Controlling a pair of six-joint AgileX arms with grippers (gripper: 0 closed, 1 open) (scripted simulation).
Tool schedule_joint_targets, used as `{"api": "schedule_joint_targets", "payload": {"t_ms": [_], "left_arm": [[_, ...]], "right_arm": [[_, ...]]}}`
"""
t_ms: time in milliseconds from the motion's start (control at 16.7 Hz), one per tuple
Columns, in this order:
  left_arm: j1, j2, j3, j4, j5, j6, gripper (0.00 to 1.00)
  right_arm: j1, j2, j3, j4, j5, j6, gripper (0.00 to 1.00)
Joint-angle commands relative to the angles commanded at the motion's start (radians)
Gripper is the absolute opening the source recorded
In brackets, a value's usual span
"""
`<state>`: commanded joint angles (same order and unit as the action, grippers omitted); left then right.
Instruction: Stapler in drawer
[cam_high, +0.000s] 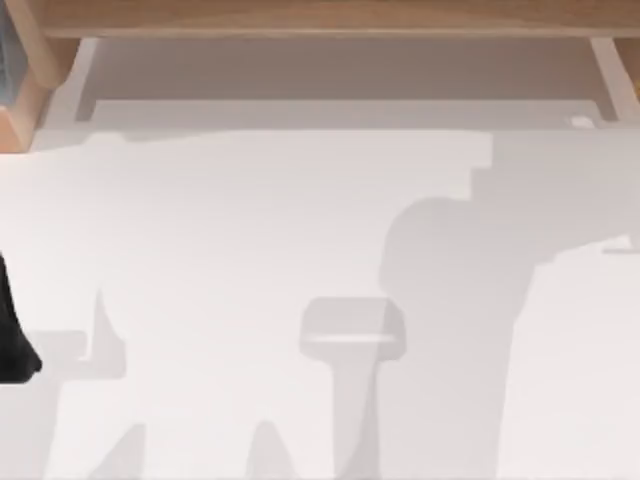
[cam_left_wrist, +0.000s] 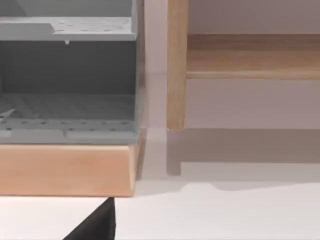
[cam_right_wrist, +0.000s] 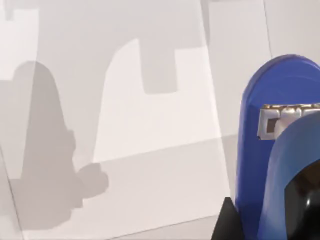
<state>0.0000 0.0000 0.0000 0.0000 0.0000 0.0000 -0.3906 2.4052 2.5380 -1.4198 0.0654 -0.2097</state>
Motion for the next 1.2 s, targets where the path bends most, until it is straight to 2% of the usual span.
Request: {"api": "schedule_joint_targets", "payload": {"t_ms": [360, 720, 1200], "left_arm": [[0.000, 0.000, 0.000, 0.000, 0.000, 0.000, 1.00], [0.000, 0.000, 0.000, 0.000, 0.000, 0.000, 1.00], [0.000, 0.000, 0.000, 0.000, 0.000, 0.000, 1.00]], "right_arm": [[0.025, 0.176, -0.107, 0.048, -0.041, -0.113, 0.00], [0.021, 0.197, -0.125, 0.046, -0.043, -0.126, 0.00], [0.021, 0.197, -0.125, 0.046, -0.043, -0.126, 0.60]]}}
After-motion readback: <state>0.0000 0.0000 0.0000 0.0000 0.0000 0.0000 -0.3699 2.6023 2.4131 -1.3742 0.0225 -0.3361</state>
